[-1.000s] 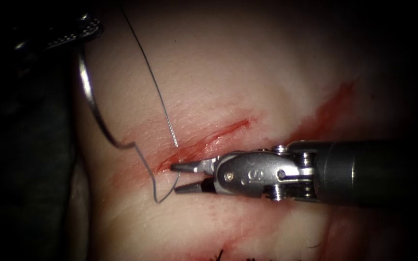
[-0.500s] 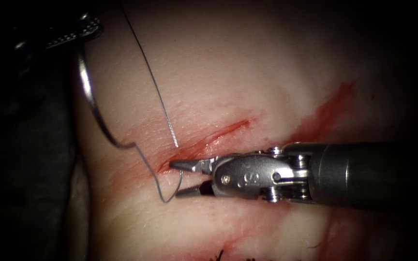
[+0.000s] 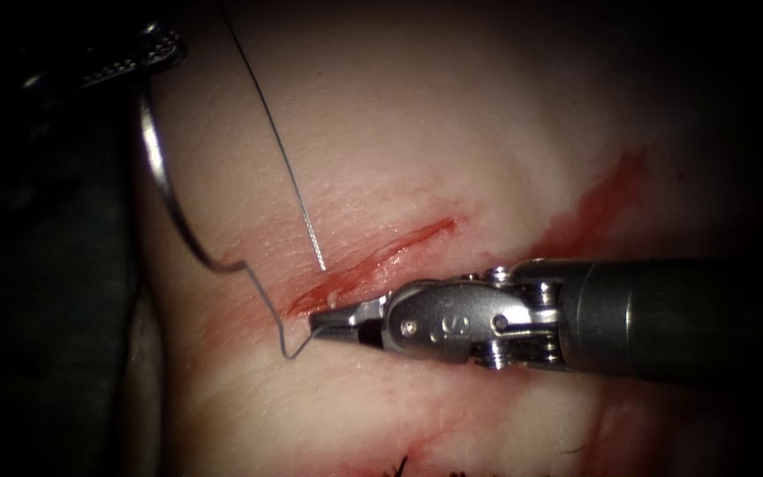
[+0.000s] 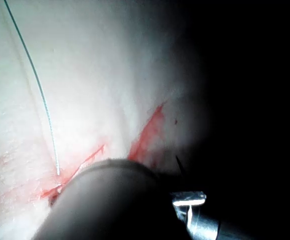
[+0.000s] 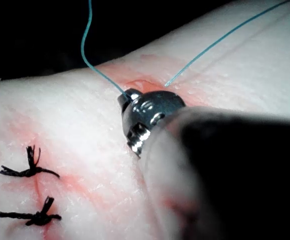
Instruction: Wound Closure
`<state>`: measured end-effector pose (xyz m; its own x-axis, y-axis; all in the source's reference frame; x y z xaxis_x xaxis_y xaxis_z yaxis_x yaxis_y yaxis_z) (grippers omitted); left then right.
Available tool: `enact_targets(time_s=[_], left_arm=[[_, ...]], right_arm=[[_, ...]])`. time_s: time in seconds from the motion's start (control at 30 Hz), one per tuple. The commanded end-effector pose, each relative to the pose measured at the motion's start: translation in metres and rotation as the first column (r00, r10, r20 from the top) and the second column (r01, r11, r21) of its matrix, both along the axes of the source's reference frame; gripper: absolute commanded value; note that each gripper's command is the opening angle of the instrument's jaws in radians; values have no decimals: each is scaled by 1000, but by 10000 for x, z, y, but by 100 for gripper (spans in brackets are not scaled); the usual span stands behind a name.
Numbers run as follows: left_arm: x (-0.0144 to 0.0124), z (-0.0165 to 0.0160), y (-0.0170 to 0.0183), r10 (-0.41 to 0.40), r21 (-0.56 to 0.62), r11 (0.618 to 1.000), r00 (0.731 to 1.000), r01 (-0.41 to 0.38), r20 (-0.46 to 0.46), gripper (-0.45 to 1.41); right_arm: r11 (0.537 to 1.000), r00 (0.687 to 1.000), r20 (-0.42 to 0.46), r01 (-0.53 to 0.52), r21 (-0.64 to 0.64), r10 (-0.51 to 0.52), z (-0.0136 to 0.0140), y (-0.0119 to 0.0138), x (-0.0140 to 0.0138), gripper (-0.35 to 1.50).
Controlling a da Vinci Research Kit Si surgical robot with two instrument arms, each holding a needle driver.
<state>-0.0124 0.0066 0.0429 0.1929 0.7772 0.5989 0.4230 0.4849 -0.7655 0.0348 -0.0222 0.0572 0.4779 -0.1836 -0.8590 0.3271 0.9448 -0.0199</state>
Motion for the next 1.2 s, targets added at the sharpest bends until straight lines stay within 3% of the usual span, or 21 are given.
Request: enact_targets(time_s=[0.03,0.2,0.5,0.53,0.73,0.97,1.03,1.07,1.1,1.17,1.2], left_arm=[[-4,7,1,-2,-3,1000,1000,2,-1,-45],[-4,13,-1,-5,-23,1000,1000,5,-12,-45],[-22,32,-17,38,-42,998,997,-40,-60,-45],[-25,34,-19,56,-49,997,997,-59,-52,-45],[-31,35,-23,114,-60,992,993,-115,-15,-45],[-39,32,-27,151,-62,987,989,-150,7,-45],[-41,32,-28,152,-62,987,988,-151,8,-45],[-42,33,-29,155,-63,986,988,-154,10,-45],[-42,33,-29,155,-63,986,988,-154,10,-45],[-43,34,-30,162,-65,985,987,-161,11,-45],[-44,35,-31,168,-65,984,986,-167,7,-45]], right_arm=[[1000,1000,18,-2,17,2,-3,-1,4,-35],[995,998,61,-30,97,24,-14,-7,-15,-35],[961,993,98,-85,262,62,-81,-4,-51,-35],[951,993,102,-93,294,65,-99,-1,-60,-35],[937,991,97,-122,328,95,-140,18,-87,-35],[904,964,138,-260,340,226,-167,47,-136,-35],[895,957,152,-285,343,246,-167,50,-138,-35],[909,959,144,-276,312,243,-166,53,-138,-11],[909,959,144,-276,312,243,-166,53,-138,-11],[914,965,133,-256,314,225,-163,53,-133,71],[913,968,127,-246,324,216,-161,53,-130,94]])
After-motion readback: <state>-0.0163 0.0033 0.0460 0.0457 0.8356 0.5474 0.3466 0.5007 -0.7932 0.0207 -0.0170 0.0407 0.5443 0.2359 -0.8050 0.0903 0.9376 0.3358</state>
